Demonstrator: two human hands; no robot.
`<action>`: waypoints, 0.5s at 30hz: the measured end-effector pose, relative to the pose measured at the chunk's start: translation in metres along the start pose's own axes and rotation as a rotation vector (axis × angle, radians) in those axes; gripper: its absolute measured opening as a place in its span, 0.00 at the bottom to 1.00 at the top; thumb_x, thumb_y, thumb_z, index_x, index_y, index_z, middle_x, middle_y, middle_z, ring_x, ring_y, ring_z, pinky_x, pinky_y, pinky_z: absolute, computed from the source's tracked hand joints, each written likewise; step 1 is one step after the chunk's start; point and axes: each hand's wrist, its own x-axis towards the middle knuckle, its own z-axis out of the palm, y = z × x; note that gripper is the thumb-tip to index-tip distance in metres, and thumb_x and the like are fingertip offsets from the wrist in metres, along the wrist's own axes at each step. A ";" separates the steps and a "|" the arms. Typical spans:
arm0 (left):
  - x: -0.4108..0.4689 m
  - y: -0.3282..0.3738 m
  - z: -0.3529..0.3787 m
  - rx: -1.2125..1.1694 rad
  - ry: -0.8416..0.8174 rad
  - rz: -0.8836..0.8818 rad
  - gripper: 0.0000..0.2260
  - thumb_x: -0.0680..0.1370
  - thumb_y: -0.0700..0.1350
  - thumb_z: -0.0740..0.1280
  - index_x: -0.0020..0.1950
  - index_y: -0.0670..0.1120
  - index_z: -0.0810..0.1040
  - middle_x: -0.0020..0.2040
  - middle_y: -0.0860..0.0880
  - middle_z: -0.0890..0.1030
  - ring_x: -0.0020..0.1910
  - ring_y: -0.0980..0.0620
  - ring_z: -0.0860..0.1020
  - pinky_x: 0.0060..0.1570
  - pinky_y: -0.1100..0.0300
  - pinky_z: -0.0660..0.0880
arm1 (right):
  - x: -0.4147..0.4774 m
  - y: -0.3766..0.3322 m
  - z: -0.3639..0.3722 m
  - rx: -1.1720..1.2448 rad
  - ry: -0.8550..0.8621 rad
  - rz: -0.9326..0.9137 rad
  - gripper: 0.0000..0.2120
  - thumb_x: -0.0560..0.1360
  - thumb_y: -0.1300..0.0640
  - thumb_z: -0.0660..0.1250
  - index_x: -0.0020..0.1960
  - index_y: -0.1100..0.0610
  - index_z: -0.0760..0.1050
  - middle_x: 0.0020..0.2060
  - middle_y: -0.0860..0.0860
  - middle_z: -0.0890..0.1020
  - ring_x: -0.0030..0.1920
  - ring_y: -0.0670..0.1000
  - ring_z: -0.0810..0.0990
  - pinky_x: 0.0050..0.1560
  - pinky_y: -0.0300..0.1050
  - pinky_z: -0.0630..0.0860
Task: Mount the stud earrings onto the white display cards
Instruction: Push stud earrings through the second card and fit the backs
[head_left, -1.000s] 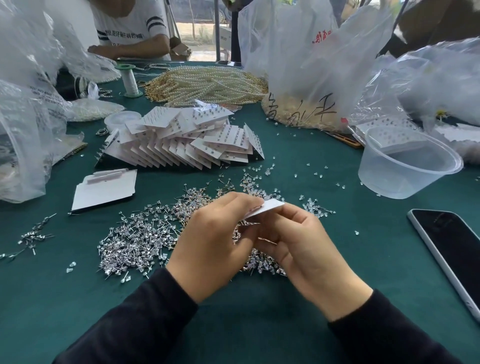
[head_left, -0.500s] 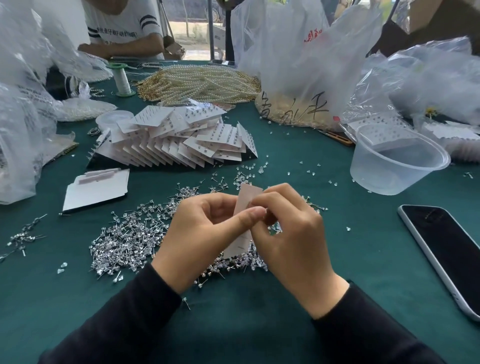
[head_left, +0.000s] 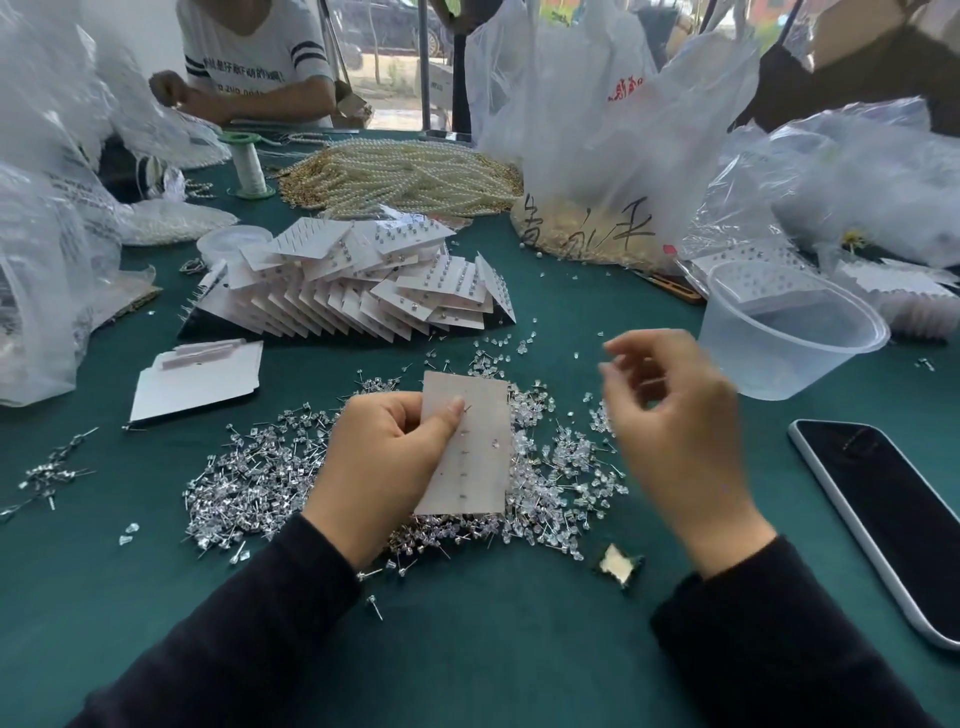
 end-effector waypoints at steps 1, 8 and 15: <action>0.000 0.001 0.000 -0.004 0.016 -0.012 0.11 0.74 0.43 0.67 0.34 0.42 0.81 0.34 0.45 0.84 0.34 0.45 0.82 0.37 0.42 0.78 | 0.006 0.013 -0.008 -0.102 -0.048 0.098 0.06 0.70 0.67 0.68 0.45 0.59 0.78 0.39 0.54 0.80 0.37 0.51 0.77 0.41 0.43 0.74; 0.000 0.004 0.000 -0.027 0.044 -0.069 0.12 0.74 0.42 0.67 0.35 0.36 0.79 0.37 0.37 0.83 0.36 0.36 0.80 0.39 0.36 0.76 | 0.006 0.043 -0.016 -0.359 -0.392 0.324 0.07 0.70 0.64 0.68 0.43 0.56 0.83 0.40 0.52 0.76 0.42 0.53 0.75 0.41 0.36 0.62; 0.001 0.006 -0.002 -0.043 0.059 -0.078 0.13 0.74 0.43 0.67 0.36 0.34 0.78 0.39 0.33 0.81 0.35 0.35 0.79 0.40 0.34 0.75 | 0.005 0.047 -0.010 -0.409 -0.409 0.350 0.06 0.71 0.63 0.67 0.43 0.58 0.82 0.43 0.55 0.79 0.47 0.55 0.76 0.45 0.40 0.66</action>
